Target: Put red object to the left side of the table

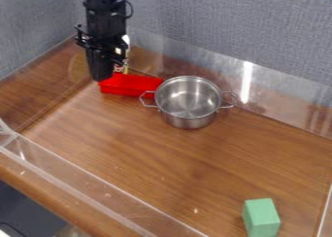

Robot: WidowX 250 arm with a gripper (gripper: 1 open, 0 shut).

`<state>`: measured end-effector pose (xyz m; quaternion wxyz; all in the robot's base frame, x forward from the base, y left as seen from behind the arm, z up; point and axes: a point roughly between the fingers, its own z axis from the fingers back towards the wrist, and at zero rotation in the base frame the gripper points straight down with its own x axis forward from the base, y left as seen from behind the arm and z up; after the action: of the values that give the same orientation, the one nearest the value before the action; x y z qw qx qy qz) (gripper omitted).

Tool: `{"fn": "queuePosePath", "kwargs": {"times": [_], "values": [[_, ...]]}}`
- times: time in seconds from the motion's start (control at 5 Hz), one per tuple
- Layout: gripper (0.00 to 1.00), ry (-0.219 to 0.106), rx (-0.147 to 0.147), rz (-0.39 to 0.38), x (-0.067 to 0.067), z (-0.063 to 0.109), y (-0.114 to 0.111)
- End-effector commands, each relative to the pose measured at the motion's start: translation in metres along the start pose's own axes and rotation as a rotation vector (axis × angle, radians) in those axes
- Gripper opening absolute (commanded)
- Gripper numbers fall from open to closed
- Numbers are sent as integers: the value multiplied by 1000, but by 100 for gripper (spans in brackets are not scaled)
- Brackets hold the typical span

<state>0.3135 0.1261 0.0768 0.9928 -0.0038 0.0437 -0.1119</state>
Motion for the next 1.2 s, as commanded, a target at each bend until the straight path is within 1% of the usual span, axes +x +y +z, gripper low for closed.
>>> {"fn": "queuePosePath", "kwargs": {"times": [0.0,0.6,0.8,1.0], "values": [[0,-57,53,-2,5,23,4],[0,-35,65,-22,8,16,-1],[0,-26,66,-18,8,12,1],[0,-23,65,-12,7,9,4]]}}
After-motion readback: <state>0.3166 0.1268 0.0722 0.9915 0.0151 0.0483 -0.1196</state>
